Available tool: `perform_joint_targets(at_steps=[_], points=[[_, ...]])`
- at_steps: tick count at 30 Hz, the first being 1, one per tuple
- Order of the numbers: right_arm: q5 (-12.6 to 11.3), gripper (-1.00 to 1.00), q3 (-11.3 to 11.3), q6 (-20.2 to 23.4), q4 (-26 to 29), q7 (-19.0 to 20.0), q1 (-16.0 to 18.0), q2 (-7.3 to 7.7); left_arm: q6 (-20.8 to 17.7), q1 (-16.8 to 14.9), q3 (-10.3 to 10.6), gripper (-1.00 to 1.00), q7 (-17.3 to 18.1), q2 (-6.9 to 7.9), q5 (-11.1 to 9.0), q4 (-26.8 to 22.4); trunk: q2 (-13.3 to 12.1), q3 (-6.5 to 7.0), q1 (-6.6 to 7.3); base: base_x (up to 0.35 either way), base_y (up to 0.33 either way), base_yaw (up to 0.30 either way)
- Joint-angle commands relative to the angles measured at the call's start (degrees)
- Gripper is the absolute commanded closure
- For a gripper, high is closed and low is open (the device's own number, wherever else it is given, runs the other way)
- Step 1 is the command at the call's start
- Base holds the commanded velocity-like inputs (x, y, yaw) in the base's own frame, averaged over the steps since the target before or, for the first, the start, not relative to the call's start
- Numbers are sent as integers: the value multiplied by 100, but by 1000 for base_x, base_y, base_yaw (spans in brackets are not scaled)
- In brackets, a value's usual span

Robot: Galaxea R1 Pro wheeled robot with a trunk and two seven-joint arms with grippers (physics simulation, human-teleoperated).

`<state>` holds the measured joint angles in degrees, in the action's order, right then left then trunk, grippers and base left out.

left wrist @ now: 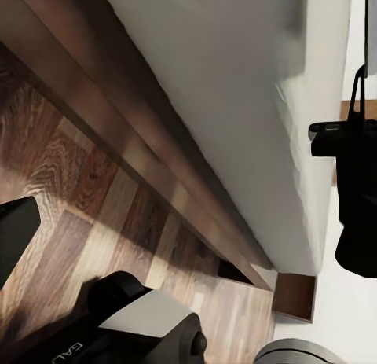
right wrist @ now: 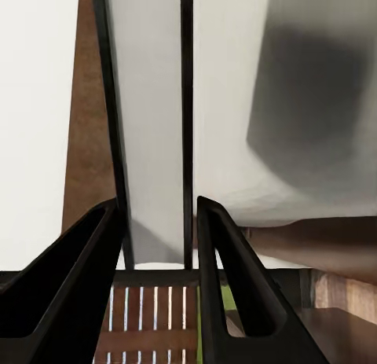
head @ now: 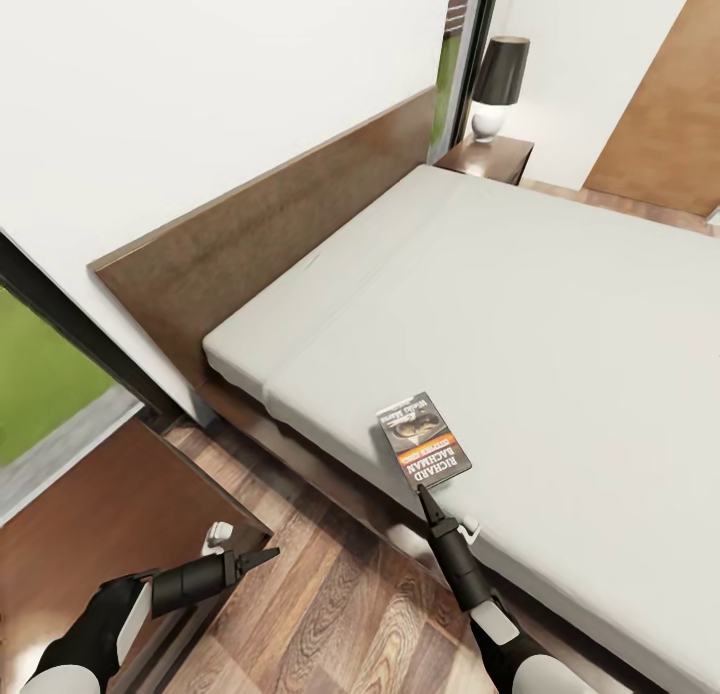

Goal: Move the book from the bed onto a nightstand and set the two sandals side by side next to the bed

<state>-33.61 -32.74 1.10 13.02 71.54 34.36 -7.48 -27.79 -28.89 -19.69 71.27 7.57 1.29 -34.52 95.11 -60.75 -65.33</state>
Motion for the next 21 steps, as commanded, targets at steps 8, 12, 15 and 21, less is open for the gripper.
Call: perform_joint_targets(at_steps=[8, 12, 15, 21], points=[[-43, 100, 22, 13, -2, 9, 0, 0, -60, -3, -18, -100, 27, -6, 20, -3, -321, 141, 177, 0, 0, 0], [-41, 100, 22, 13, -2, 9, 0, 0, -60, -3, -18, -100, 27, -9, 26, -2, -481, 213, 265, 0, 0, 0], [-41, 100, 22, 12, -2, 6, 0, 0, -60, -3, -18, -100, 27, -10, 28, -2, -602, 267, 330, 0, 0, 0], [-34, 100, 42, 13, -1, -1, 0, 0, -68, -3, -10, -100, 79, -6, 17, -4, -842, 374, 462, 0, 0, 0]])
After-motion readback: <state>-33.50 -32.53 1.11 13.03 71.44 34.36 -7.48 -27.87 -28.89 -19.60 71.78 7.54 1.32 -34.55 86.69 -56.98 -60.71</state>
